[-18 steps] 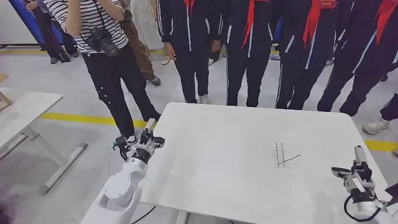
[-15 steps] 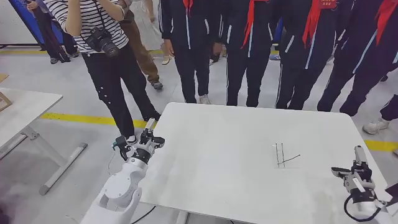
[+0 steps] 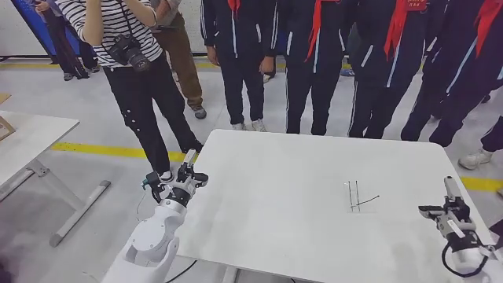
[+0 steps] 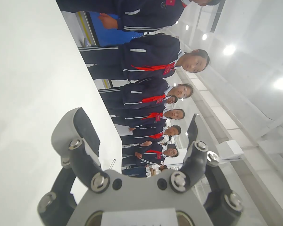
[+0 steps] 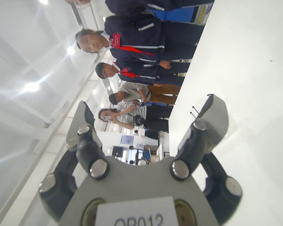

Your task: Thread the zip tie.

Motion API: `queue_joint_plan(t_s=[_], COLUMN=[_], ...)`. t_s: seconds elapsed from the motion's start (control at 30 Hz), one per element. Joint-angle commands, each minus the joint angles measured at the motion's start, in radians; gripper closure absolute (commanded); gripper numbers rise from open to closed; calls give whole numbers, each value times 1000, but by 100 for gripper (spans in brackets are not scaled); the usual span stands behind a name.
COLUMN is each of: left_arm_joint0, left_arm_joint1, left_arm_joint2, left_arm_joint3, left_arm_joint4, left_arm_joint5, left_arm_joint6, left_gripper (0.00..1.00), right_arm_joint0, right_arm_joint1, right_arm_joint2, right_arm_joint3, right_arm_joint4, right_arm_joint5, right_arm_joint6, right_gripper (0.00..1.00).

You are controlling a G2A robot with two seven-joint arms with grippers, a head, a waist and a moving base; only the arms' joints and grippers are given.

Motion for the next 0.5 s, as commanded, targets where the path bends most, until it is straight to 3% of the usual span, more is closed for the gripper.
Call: queue_joint_plan(t_s=[0.0, 0.13, 0.47], left_arm_joint0=[0, 0, 0], left_arm_joint1=[0, 0, 0], left_arm_joint2=[0, 0, 0], left_arm_joint3=[0, 0, 0], left_arm_joint4=[0, 0, 0], left_arm_joint5=[0, 0, 0], left_arm_joint6=[0, 0, 0], left_gripper=[0, 0, 0], right_arm_joint0=[23, 106, 113], right_arm_joint1=[10, 31, 31], right_arm_joint2=[16, 37, 40], right_arm_joint3=[3, 47, 56], right_arm_joint4=[-39, -113, -109], right_arm_joint5=[24, 99, 106], right_arm_joint6=[129, 345, 346], right_gripper=[0, 0, 0])
